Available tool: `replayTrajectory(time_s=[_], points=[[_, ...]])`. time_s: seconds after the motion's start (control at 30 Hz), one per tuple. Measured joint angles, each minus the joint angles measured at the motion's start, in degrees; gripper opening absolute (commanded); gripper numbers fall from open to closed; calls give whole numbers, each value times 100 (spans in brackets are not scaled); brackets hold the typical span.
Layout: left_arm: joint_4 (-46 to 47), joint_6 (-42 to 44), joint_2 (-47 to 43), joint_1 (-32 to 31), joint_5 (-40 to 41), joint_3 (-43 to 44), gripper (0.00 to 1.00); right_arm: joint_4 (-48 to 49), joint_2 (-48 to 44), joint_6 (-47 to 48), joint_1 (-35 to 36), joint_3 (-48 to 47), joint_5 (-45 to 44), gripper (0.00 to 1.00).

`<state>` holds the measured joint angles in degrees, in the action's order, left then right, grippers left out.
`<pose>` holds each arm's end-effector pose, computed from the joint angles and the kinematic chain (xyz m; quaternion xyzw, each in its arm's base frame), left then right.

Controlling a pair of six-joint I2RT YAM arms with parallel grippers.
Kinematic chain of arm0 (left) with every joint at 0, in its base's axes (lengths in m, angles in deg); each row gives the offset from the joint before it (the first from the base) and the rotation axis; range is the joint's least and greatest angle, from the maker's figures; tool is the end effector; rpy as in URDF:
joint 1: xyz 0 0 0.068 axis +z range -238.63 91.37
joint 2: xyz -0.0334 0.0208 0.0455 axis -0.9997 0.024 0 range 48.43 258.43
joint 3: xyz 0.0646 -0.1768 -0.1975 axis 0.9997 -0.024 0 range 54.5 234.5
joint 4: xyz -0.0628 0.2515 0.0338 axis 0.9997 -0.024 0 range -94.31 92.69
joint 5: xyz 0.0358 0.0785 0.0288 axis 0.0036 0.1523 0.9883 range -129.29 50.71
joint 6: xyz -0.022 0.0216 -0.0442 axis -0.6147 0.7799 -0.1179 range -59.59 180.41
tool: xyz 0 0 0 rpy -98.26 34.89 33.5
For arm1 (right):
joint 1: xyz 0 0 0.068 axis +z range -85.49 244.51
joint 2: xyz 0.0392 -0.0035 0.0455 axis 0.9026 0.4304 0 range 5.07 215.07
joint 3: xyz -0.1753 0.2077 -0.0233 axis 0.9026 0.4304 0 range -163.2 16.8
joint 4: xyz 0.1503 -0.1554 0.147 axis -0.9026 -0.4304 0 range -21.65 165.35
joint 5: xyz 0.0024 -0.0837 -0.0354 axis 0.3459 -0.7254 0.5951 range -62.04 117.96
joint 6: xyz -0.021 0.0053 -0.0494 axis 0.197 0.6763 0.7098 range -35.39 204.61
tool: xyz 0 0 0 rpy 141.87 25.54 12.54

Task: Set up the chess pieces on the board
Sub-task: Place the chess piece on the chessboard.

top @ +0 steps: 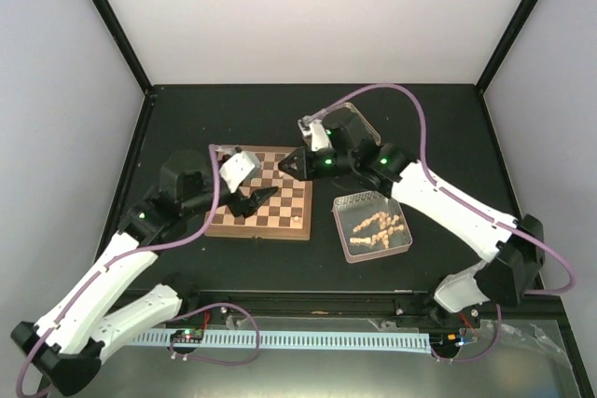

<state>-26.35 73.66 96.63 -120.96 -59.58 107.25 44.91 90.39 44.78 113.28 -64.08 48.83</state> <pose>0.1465 -0.1074 0.3452 0.4086 0.7262 -0.2344 0.5007 0.2115 0.2606 0.3561 -0.1515 0.8626 0.4327 0.2136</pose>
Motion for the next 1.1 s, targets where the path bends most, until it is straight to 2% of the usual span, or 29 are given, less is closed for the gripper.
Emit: replayTrajectory(time_s=[0.1, 0.27, 0.4, 0.57, 0.73, 0.83, 1.0, 1.1], points=[[431, -599, -398, 0, -26, -249, 87, 710, -413, -393, -363, 654, 328, 8], [1438, -2011, -660, 0, -208, -431, 87, 2535, -1075, -1545, -918, 1810, 1241, 8], [2352, -3405, -645, 0, -214, -492, 85, 4225, -1226, -2662, -1029, 2295, 1816, 8], [3136, -4920, -424, 0, -302, -503, 72, 5984, -1259, -3899, -1029, 2553, 2192, 8], [3840, -6210, -63, 0, -566, -573, 45, 7206, -1228, -4690, -1029, 2610, 2367, 8], [4308, -6826, 116, 0, -815, -577, 35, 7543, -1165, -4942, -1060, 2660, 2417, 8], [4817, -7477, 310, 0, -1200, -581, 23, 7801, -1139, -5088, -1091, 2704, 2411, 8], [5047, -7715, 334, 0, -1353, -614, 20, 7858, -1139, -5097, -1088, 2723, 2415, 8]])
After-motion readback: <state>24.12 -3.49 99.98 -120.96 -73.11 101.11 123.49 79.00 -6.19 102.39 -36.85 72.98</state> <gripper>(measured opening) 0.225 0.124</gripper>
